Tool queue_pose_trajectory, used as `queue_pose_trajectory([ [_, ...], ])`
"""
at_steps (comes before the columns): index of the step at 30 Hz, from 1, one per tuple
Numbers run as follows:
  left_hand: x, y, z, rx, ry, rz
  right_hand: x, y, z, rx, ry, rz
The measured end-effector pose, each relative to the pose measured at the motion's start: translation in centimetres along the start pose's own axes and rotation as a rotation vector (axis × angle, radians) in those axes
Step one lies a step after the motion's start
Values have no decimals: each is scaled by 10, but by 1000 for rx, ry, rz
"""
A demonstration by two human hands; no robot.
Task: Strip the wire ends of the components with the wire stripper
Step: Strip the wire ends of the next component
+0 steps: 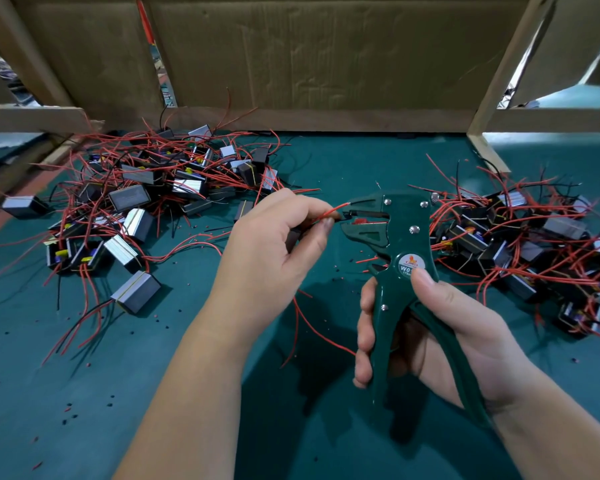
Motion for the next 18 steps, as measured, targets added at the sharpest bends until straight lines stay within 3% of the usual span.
queue_pose_trajectory([
  [9, 1, 0, -1, 28, -38, -9, -4, -1, 2, -89, 34, -7],
  [12, 1, 1, -3, 33, -82, -10, -3, -3, 2, -209, 20, 18],
  [15, 3, 4, -11, 85, 61, 100, -2, -5, 3, -297, -13, 45],
  [18, 7, 4, -15, 52, 288, 251, 2, -5, 3, -264, -146, 105],
])
Point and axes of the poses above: each hand's wrist, its own y-axis away from the middle knuckle, its own z-axis out of the back of the hand, x = y × z, the point moved 3 cm from there along -y, towards the middle knuckle, and after that the axes turned 4 degrees about x, right-handed, at the moved point
